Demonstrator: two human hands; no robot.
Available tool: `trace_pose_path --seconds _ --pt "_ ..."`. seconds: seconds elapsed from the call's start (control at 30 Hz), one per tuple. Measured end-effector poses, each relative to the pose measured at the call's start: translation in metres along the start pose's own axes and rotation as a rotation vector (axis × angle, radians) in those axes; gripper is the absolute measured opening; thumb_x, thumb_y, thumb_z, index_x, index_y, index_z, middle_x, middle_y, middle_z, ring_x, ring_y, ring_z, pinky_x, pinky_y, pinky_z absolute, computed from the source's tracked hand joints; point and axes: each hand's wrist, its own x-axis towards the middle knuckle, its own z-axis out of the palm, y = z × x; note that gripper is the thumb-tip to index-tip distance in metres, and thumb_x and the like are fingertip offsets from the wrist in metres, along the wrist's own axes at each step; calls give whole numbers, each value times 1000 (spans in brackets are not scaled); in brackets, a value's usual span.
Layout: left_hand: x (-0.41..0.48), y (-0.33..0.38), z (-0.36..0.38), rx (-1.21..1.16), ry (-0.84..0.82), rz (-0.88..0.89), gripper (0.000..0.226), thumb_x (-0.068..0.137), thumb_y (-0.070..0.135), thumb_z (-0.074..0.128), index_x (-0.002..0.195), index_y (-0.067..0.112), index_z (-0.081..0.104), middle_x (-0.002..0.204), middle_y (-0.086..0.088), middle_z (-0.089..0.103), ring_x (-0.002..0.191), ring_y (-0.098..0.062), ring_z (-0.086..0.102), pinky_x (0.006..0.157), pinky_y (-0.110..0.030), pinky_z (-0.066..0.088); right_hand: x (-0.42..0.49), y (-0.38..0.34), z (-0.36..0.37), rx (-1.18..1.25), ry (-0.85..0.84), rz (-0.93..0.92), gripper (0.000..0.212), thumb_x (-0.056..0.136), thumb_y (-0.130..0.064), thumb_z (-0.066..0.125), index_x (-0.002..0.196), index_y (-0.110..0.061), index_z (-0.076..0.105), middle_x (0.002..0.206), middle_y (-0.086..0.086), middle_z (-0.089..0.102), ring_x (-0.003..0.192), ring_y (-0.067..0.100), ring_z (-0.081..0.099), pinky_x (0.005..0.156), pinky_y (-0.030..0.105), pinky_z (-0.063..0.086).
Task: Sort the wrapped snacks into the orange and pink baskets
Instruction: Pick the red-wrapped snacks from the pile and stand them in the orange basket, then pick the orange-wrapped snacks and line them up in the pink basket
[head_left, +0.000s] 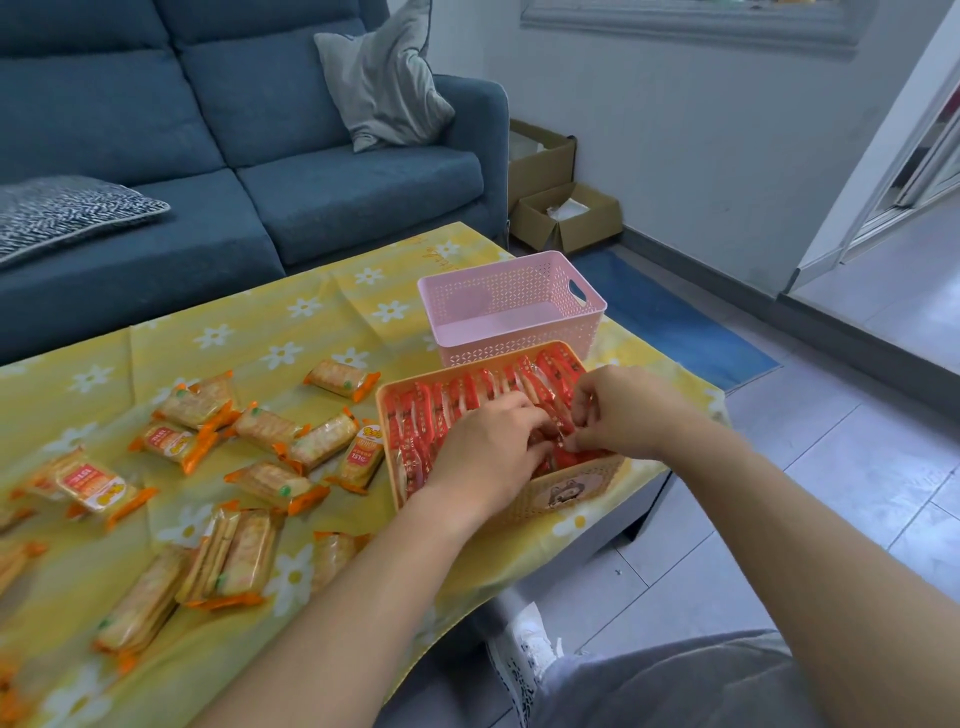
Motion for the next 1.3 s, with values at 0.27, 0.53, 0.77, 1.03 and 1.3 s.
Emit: trace_pose_path --seconds 0.27,0.53,0.77,1.03,1.3 --pt "2 4 -12 115 -88 -3 18 91 26 65 107 26 73 108 5 68 106 -22 61 87 -39 49 -2 -22 8 -139 19 -5 27 86 -28 68 68 -17 52 71 0 57 74 25 61 62 34 52" --pt "-56 -39 -45 -241 204 -955 39 88 39 63 111 9 62 110 -9 65 108 -32 62 80 -37 49 -2 -23 17 85 91 306 52 96 -45 51 132 -6 46 114 12 62 97 31 63 70 35 46" --pt "-71 -31 -84 -623 314 -1006 49 70 55 62 81 10 76 82 -8 75 79 -28 70 77 -40 56 -4 -53 3 296 205 314 41 85 -60 46 91 -22 60 81 -2 68 72 19 65 66 34 55" --pt "-104 -99 -159 -818 659 -1097 27 96 32 57 83 13 71 70 -6 74 66 -24 68 71 -39 55 26 -104 6 891 297 88 31 98 -24 47 107 -6 71 117 13 71 109 31 63 95 50 50" --pt "-72 -151 -172 -912 877 -1201 28 97 27 53 78 13 67 75 -6 72 69 -26 67 81 -49 59 91 -129 57 -171 236 34 52 95 -53 41 130 -16 52 132 5 60 131 28 48 116 54 22"
